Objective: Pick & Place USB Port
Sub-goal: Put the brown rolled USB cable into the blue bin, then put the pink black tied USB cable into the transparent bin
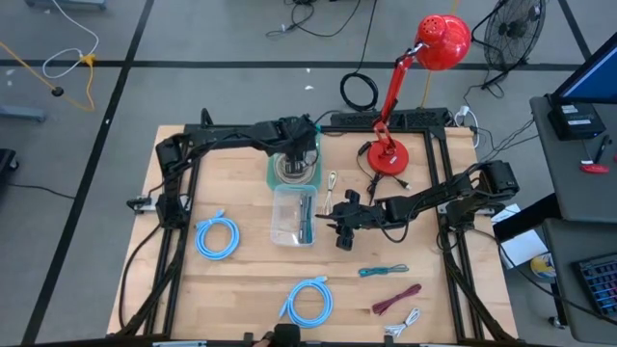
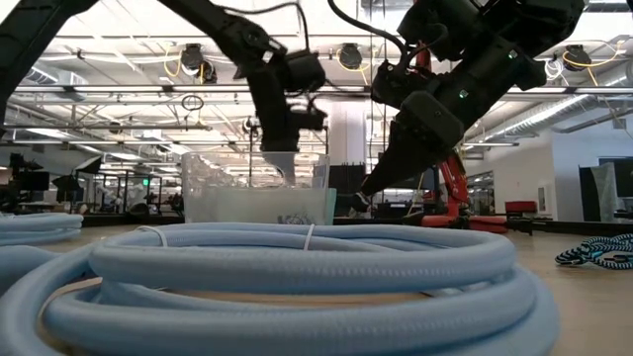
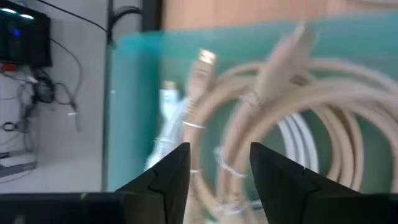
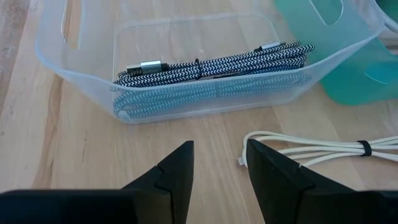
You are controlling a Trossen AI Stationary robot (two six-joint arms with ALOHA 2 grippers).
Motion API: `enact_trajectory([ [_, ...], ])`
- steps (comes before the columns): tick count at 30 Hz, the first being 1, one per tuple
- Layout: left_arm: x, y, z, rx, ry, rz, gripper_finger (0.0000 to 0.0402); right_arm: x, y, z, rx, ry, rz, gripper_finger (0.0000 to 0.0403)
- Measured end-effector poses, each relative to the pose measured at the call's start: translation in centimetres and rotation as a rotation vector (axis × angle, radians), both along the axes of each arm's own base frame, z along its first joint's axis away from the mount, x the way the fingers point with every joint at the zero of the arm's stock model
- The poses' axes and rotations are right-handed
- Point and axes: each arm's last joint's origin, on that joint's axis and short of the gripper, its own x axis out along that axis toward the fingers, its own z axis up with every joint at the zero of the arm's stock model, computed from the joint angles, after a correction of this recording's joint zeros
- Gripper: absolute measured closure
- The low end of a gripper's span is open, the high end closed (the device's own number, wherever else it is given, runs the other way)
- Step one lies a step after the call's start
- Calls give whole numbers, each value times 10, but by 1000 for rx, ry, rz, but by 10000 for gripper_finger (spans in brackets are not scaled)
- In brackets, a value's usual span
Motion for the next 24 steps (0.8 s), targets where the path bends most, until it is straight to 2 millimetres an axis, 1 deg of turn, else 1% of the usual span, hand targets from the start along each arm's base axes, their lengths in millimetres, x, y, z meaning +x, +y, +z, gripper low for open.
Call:
enact_trajectory([
  [4, 3, 2, 25, 12, 5, 15, 230, -2, -1, -2, 1, -2, -2, 264],
  [7, 5, 3, 40, 6, -22, 20, 230, -3, -3, -4, 4, -1, -12, 264],
  [12, 3, -1, 50, 19, 30, 26, 229, -5, -4, -6, 5, 7, -17, 264],
  [15, -4, -5, 60, 22, 46, 30, 229, -4, -4, -6, 6, -2, -16, 264],
  [18, -15, -13, 74, 1, 48, 44, 229, -3, -4, -5, 6, -10, -16, 264],
  [21, -28, -27, 91, -40, 35, 59, 229, -3, -4, -5, 6, -14, -15, 264],
  [24, -43, -46, 111, -121, -8, 79, 229, -3, -4, -5, 6, -17, -14, 264],
])
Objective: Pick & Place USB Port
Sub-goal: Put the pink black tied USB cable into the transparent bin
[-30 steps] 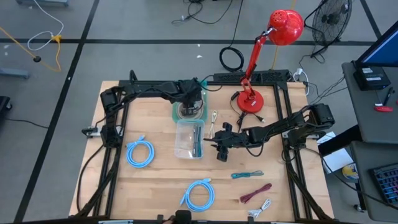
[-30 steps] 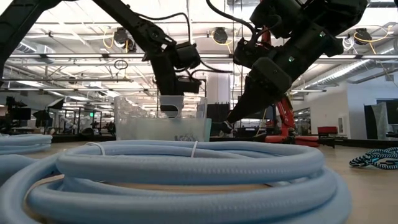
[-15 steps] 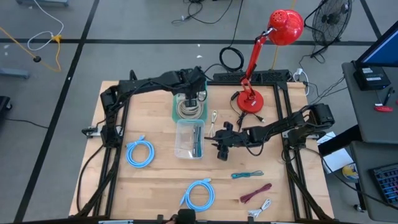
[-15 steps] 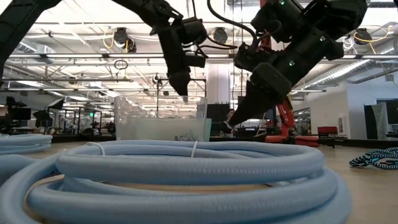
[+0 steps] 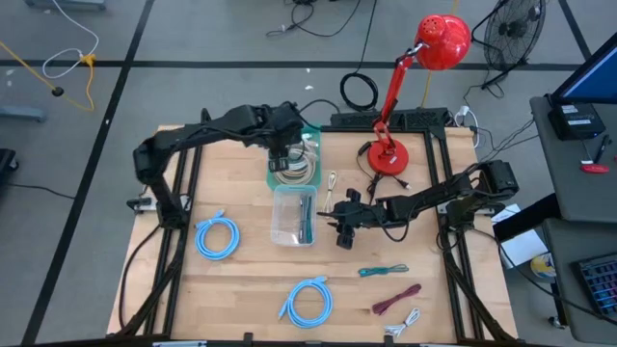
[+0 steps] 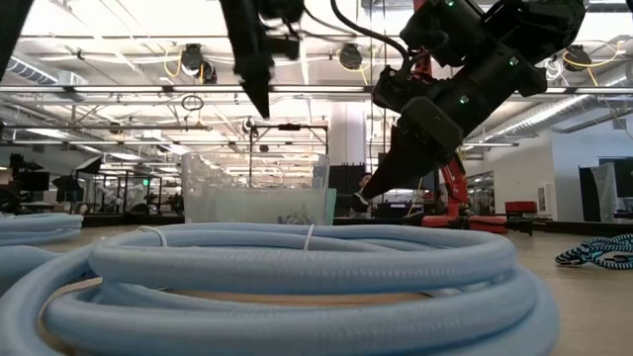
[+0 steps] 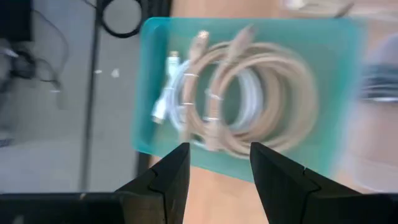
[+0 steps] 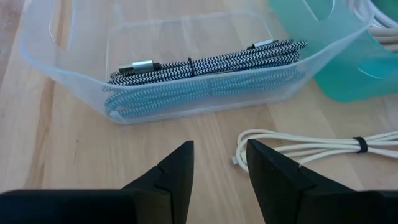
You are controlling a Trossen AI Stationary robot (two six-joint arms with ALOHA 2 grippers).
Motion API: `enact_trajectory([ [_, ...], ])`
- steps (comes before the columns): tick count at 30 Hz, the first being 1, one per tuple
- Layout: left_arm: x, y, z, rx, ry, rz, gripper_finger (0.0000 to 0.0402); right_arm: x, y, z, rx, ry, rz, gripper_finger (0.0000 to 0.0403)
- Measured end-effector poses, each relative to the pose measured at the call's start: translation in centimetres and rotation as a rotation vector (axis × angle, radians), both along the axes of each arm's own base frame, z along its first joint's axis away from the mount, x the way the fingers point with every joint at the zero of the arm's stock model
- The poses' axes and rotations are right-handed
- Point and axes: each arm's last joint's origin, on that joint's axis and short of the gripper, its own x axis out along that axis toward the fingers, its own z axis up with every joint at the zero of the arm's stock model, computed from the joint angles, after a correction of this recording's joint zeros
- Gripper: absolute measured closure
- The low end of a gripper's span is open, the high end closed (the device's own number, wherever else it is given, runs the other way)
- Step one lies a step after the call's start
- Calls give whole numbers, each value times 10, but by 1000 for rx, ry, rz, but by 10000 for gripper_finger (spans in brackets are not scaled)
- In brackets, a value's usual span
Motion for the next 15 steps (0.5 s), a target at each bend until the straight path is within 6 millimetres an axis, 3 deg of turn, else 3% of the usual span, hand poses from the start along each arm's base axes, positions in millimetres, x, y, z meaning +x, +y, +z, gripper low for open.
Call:
enact_trajectory([
  [9, -40, -80, 42, -220, -45, -12, 229, 0, 0, 0, 2, -3, 3, 264],
  [15, -50, -146, 45, -255, -14, -68, 229, 0, 0, 0, 3, 1, 1, 264],
])
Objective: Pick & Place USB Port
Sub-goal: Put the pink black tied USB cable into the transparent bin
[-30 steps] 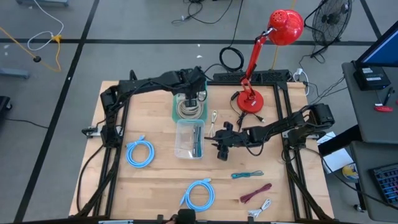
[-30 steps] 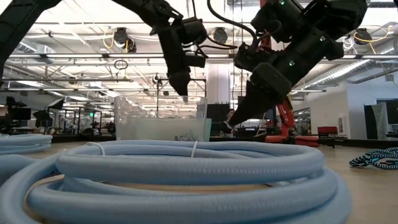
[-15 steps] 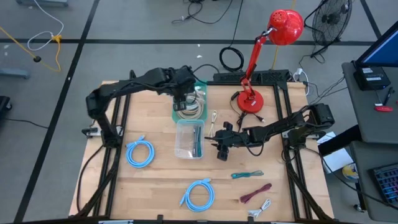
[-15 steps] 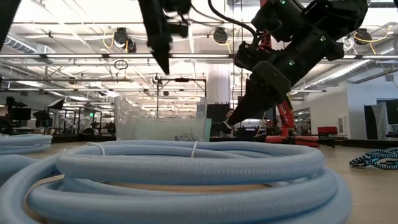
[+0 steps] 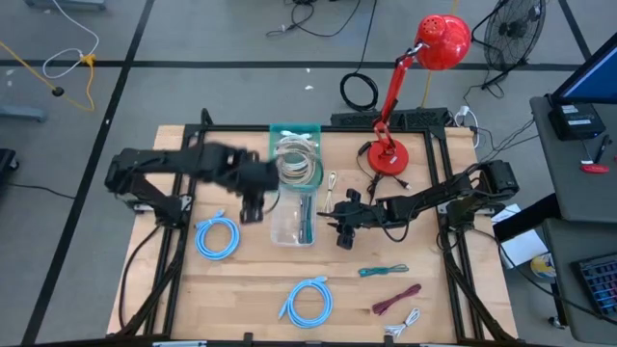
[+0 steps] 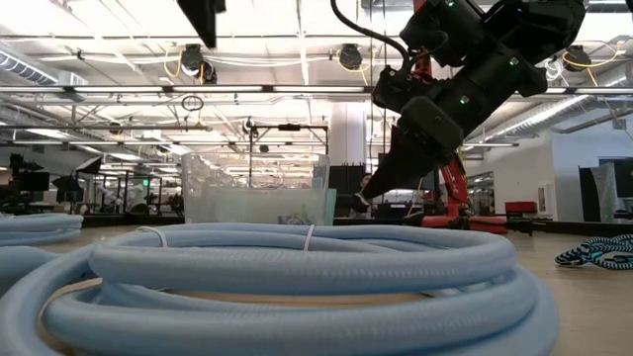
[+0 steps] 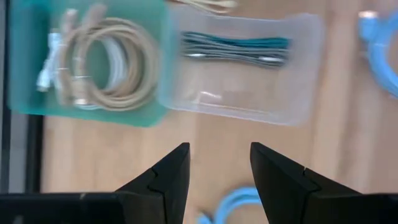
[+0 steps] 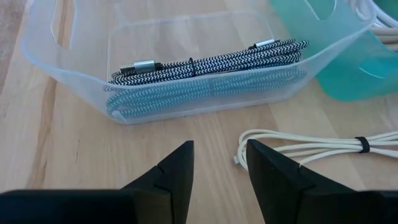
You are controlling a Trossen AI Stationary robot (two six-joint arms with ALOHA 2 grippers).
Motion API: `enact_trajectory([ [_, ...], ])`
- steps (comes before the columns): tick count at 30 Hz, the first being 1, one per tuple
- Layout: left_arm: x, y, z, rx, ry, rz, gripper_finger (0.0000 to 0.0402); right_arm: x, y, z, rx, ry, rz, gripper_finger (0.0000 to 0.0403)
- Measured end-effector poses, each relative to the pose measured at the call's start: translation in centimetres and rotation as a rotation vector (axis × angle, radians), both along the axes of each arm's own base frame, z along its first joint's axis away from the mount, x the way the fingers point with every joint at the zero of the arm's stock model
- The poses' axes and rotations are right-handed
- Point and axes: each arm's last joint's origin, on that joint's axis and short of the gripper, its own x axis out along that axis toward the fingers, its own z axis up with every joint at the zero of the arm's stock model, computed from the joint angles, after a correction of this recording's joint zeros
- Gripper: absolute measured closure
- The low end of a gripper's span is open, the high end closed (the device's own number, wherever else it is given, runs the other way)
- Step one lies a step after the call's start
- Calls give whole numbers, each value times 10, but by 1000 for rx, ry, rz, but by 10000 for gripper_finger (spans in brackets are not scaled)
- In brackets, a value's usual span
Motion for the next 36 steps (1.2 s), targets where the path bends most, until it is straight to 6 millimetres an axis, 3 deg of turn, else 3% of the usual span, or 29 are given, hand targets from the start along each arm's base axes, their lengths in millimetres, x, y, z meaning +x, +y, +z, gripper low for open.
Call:
enact_trajectory([
  [8, -14, -75, -24, 60, 25, -20, 229, -1, 0, -2, 37, 14, -37, 264],
  [15, -33, -109, -64, 306, -22, 66, 229, -5, -13, -6, 99, 49, -181, 264],
  [22, -39, -116, -106, 489, -211, 194, 229, -17, -22, -2, 104, 137, -223, 264],
  [25, -44, -114, -122, 554, -271, 242, 229, -34, -23, 13, 84, 213, -220, 264],
  [30, -54, -106, -147, 621, -294, 297, 229, -73, -21, 54, 79, 232, -205, 264],
  [34, -58, -103, -159, 629, -318, 325, 229, -102, -7, 80, 163, 196, -117, 264],
  [36, -58, -103, -162, 625, -324, 328, 229, -111, 6, 84, 242, 170, -11, 264],
])
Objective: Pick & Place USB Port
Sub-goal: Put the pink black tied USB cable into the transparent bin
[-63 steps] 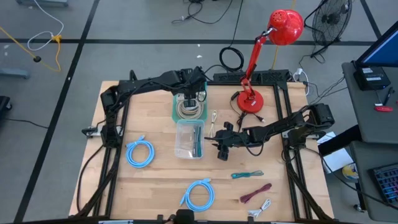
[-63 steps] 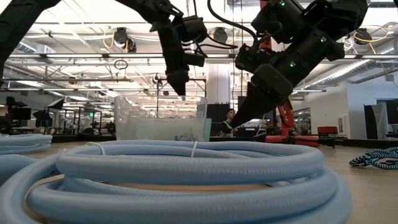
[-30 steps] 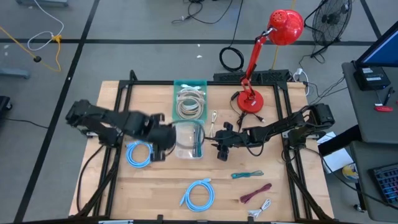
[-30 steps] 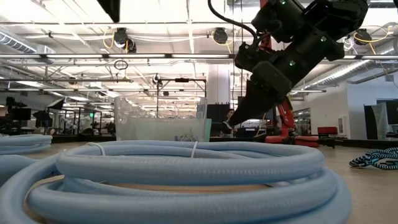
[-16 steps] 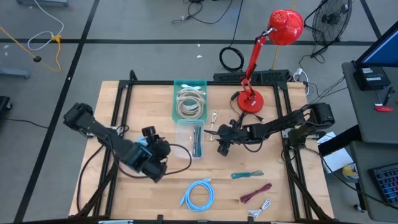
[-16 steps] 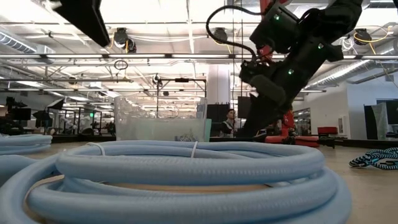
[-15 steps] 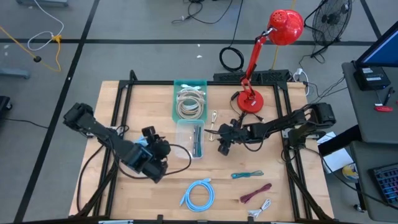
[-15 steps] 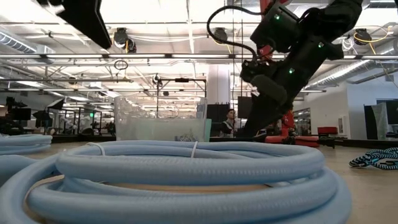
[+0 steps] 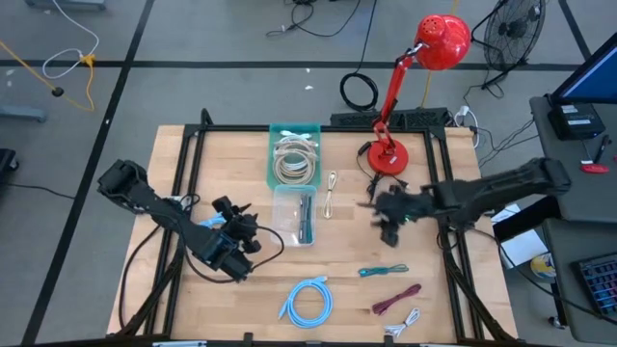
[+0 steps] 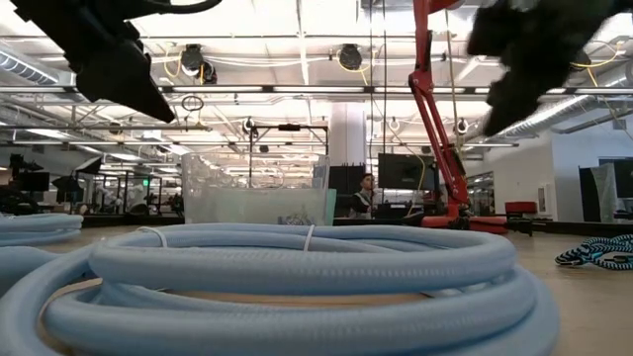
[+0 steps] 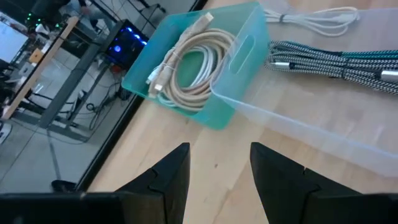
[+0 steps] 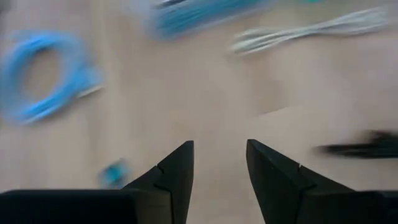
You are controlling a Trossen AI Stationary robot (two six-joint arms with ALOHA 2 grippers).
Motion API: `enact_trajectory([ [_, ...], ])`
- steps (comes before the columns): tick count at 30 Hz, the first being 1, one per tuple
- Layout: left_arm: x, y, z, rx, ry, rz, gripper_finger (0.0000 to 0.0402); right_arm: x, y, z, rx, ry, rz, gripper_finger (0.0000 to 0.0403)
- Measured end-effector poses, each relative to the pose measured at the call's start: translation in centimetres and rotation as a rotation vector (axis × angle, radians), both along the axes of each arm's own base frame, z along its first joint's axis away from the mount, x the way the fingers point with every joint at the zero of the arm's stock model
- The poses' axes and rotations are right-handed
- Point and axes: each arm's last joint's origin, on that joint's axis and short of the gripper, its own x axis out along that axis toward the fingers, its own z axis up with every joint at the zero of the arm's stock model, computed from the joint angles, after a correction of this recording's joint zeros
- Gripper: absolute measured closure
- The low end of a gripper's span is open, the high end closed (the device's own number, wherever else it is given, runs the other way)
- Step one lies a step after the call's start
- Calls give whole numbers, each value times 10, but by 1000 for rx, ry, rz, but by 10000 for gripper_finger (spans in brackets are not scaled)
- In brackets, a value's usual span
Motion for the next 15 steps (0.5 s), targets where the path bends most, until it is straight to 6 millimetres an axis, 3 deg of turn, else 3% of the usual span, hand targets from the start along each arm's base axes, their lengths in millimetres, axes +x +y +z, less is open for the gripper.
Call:
enact_trajectory([
  [7, 4, -2, 0, -9, -14, -24, 229, -29, 68, -37, 238, -40, 396, 264],
  [9, 4, -2, 0, -8, -15, -21, 229, -38, 84, -47, 293, -50, 447, 264],
  [15, 6, 3, -1, -23, -11, 2, 229, -53, 119, -50, 340, -114, 486, 264],
])
